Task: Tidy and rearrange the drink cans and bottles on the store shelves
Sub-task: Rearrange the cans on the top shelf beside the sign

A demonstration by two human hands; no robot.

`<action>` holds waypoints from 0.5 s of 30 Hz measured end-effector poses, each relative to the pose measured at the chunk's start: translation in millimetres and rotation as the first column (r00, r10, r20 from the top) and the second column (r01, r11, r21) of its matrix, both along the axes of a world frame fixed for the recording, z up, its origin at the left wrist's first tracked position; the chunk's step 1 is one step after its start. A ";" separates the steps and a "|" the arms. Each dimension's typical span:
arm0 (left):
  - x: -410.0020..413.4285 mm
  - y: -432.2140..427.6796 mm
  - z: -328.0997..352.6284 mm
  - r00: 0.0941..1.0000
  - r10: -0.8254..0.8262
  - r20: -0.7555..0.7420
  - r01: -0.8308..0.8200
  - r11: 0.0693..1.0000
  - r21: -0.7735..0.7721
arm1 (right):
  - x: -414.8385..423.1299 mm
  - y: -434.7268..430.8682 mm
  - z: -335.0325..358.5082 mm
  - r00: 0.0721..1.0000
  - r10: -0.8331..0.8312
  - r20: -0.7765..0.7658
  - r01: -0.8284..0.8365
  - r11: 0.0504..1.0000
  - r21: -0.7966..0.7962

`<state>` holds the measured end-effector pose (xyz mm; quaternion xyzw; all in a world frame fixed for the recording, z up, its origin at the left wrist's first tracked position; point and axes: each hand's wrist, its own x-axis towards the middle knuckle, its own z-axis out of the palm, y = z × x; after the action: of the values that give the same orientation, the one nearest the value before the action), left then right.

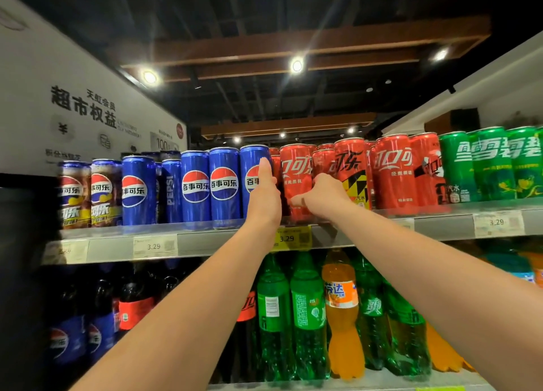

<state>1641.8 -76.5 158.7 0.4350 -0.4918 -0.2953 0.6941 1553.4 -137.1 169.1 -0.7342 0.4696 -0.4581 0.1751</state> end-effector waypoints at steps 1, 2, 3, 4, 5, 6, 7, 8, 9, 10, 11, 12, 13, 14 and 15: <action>-1.3 -1.0 1.2 1.000 -0.014 0.005 0.014 1.000 0.005 | 0.9 -0.8 0.4 1.000 -0.020 -0.015 0.020 1.000 -0.005; -2.3 -3.1 2.3 1.000 -0.021 0.010 0.021 1.000 0.013 | 2.0 -1.8 0.7 0.999 -0.043 -0.029 0.043 0.999 -0.010; -2.8 -6.1 3.3 1.000 -0.020 0.013 0.020 1.000 0.023 | 3.4 -3.4 0.5 0.997 -0.062 -0.037 0.062 0.998 -0.013; -3.4 -8.7 4.4 1.000 -0.014 0.011 0.014 0.999 0.032 | 4.9 -4.9 0.1 0.997 -0.074 -0.038 0.073 0.997 -0.016; -4.0 -10.1 5.3 1.000 -0.004 0.010 0.004 0.999 0.040 | 6.2 -6.8 -0.7 0.996 -0.082 -0.034 0.082 0.996 -0.020; -4.5 -11.5 5.7 1.000 0.003 0.011 -0.003 0.999 0.047 | 6.6 -8.4 -1.4 0.995 -0.092 -0.029 0.091 0.996 -0.024; -4.5 -13.0 6.1 1.000 0.004 0.012 -0.005 0.998 0.057 | 6.3 -9.5 -1.8 0.994 -0.103 -0.026 0.103 0.994 -0.029; -4.6 -14.3 6.6 1.000 0.000 0.012 -0.001 0.998 0.064 | 5.5 -10.1 -1.7 0.993 -0.112 -0.022 0.111 0.993 -0.030; -5.3 -14.9 7.0 1.000 -0.006 0.013 0.005 0.998 0.068 | 4.3 -10.4 -1.6 0.993 -0.117 -0.017 0.117 0.993 -0.029; -6.6 -15.1 7.4 1.000 -0.011 0.017 0.010 0.998 0.070 | 3.0 -10.3 -1.4 0.993 -0.121 -0.010 0.121 0.992 -0.028; -8.0 -15.4 7.6 1.000 -0.015 0.025 0.013 0.997 0.072 | 2.0 -10.5 -1.4 0.992 -0.129 -0.003 0.129 0.991 -0.028; -9.6 -16.0 8.0 0.999 -0.016 0.034 0.013 0.997 0.073 | 1.1 -10.2 -1.4 0.990 -0.141 0.004 0.141 0.990 -0.028; -10.9 -17.2 8.4 0.999 -0.016 0.043 0.013 0.997 0.077 | 0.4 -10.3 -1.6 0.988 -0.154 0.009 0.155 0.988 -0.028; -12.3 -17.8 8.4 0.998 -0.019 0.053 0.014 0.997 0.081 | -0.7 -10.1 -1.9 0.986 -0.165 0.014 0.165 0.986 -0.029; -13.9 -18.2 8.5 0.998 -0.022 0.059 0.017 0.996 0.083 | -2.0 -10.4 -1.8 0.985 -0.170 0.020 0.171 0.985 -0.029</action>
<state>1627.9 -94.7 167.2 0.4673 -0.5039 -0.3087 0.6576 1551.4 -147.5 167.3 -0.6899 0.5220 -0.4849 0.1281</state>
